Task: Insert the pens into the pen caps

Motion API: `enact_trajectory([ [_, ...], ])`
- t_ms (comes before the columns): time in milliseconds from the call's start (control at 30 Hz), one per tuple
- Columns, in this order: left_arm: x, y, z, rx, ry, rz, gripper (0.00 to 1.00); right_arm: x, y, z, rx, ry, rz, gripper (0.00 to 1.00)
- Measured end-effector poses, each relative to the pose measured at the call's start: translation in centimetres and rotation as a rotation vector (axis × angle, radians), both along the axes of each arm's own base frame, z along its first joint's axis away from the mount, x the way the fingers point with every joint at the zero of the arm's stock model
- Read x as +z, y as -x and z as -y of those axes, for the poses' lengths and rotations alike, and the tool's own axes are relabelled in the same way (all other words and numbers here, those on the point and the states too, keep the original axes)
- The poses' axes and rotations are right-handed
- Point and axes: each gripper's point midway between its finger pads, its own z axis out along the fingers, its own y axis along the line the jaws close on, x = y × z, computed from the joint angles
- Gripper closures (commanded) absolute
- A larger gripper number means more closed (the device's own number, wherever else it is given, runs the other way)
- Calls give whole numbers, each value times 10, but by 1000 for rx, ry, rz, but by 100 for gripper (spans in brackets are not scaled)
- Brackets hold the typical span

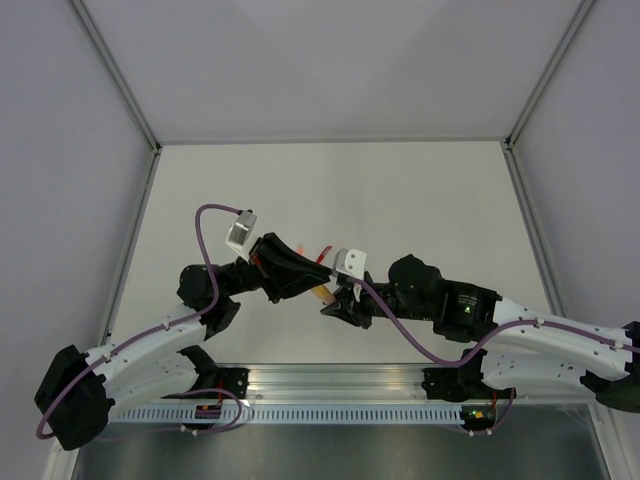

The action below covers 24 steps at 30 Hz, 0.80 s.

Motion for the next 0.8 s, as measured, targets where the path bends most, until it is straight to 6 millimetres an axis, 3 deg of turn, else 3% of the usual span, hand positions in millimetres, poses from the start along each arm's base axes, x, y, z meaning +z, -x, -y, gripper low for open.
enact_trajectory([
  [333,0,-2,1,7,11,0,98,7,-2,2,-3,-13,12,100],
  [800,7,-4,1,25,50,16,98,35,-10,-4,-3,-33,68,100],
])
